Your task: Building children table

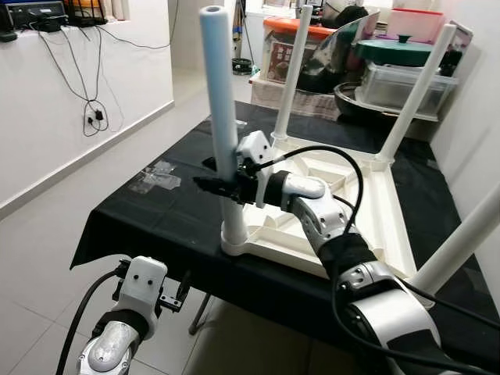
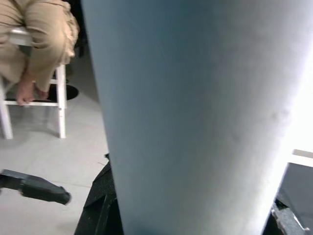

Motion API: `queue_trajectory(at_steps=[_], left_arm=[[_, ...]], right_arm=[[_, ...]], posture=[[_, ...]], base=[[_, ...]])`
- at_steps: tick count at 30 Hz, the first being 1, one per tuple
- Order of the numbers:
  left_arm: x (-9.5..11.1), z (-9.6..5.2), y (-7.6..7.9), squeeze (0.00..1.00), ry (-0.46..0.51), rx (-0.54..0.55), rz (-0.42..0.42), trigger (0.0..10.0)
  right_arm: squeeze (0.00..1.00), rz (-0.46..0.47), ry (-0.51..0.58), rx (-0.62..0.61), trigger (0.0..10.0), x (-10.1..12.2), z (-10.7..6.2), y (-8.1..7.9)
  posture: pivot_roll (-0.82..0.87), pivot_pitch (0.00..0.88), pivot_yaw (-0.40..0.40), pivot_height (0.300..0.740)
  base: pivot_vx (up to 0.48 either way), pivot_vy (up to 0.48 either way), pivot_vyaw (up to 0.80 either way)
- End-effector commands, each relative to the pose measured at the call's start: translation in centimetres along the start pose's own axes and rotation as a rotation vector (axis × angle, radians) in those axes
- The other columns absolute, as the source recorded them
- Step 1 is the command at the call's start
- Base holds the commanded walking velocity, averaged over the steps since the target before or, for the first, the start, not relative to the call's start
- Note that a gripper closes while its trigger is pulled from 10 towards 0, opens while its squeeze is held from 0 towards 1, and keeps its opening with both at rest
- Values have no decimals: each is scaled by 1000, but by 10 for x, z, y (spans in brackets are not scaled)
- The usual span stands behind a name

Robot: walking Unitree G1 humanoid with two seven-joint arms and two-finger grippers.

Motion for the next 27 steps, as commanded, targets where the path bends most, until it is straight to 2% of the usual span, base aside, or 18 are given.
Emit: queue_trajectory(at_steps=[1,10,27], left_arm=[[-1,1,0,0,-3,-3,9,10000],[-4,-3,2,0,-19,11,1,10000],[-5,-4,4,0,-28,14,-9,10000]], right_arm=[[0,141,-46,90,0,-25,12,-18],[0,179,-78,77,0,-26,25,-18],[0,219,-81,56,0,-26,27,-13]], posture=[[138,0,-113,740],[152,0,-134,740],[156,0,-145,740]], base=[[0,0,0],[0,0,0],[0,0,0]])
Point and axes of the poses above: a point about 5 cm out from each wrist's last joint towards the gripper, its own z axis pointing out of the wrist towards the gripper, its own x axis along the axis of the wrist's last joint, y = z × x, the point moved 2 cm from there along z, pointing out of the wrist towards the gripper, and after that the axes turned 2 degrees about z, right-handed, at the moved point
